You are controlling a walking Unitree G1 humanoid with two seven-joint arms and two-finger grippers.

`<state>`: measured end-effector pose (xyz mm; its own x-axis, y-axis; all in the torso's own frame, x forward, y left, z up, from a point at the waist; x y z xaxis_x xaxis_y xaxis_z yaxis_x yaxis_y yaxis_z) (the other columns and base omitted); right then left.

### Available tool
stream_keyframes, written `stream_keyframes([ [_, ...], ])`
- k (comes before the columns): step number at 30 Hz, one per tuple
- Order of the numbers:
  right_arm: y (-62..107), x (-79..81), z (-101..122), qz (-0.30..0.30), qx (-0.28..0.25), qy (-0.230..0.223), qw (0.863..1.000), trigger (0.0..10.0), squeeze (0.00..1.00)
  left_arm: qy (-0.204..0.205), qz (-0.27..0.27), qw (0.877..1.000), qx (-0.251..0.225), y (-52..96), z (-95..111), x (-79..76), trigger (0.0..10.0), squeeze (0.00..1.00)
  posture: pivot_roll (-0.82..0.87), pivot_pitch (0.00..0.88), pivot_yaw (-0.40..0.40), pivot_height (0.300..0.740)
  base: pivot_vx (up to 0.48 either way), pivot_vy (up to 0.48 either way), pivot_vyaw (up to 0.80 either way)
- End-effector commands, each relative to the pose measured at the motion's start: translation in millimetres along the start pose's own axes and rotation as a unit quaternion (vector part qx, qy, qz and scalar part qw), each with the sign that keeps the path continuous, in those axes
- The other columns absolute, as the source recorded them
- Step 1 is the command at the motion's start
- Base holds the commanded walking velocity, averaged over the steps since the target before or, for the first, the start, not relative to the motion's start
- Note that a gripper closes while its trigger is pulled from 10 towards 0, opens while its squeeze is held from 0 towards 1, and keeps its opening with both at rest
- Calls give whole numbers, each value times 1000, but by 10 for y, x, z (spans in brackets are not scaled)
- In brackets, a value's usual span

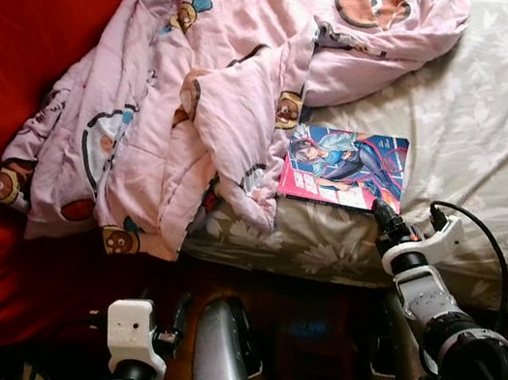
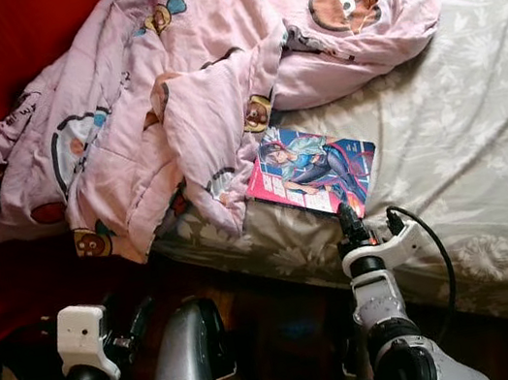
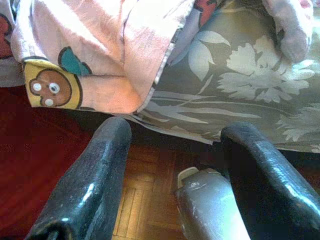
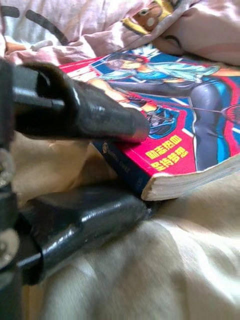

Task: Clean up the room

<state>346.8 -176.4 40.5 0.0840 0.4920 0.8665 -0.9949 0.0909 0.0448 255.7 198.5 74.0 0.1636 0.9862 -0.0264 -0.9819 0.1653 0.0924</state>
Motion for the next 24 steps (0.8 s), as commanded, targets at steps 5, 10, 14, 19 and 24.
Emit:
stream_keyframes([
  [5,215,-333,83,-68,-42,6,997,0,0,2,14,1000,20,-2,-153,33,10000,0,148,321,51,592,0,0,0],
  [10,249,-312,113,-45,-50,40,997,0,0,5,13,1000,15,-86,-173,12,10000,0,121,293,41,592,0,0,0],
  [14,283,-176,82,11,-49,64,997,0,0,7,13,1000,10,-158,-187,-6,10000,0,101,263,30,592,0,0,0],
  [19,307,-53,62,49,-38,126,990,0,0,9,15,1000,5,-197,-196,-16,10000,0,92,251,21,592,0,0,0],
  [24,312,36,201,50,-60,201,977,0,0,11,22,1000,1,-235,-208,4,10000,0,79,244,13,592,0,0,0],
])
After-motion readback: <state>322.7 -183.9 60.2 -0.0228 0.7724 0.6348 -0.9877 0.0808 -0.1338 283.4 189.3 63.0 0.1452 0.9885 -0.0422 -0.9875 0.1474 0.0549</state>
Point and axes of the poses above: a point about 5 cm out from each wrist's last joint towards the gripper, its own y axis pointing back from the gripper into the wrist, its own z axis along the axis of the wrist's last joint, x = y × z, the point moved 2 cm from there along -y, pointing out of the wrist towards the gripper, and after that the axes turned 8 degrees about y, right-handed, at the moved point
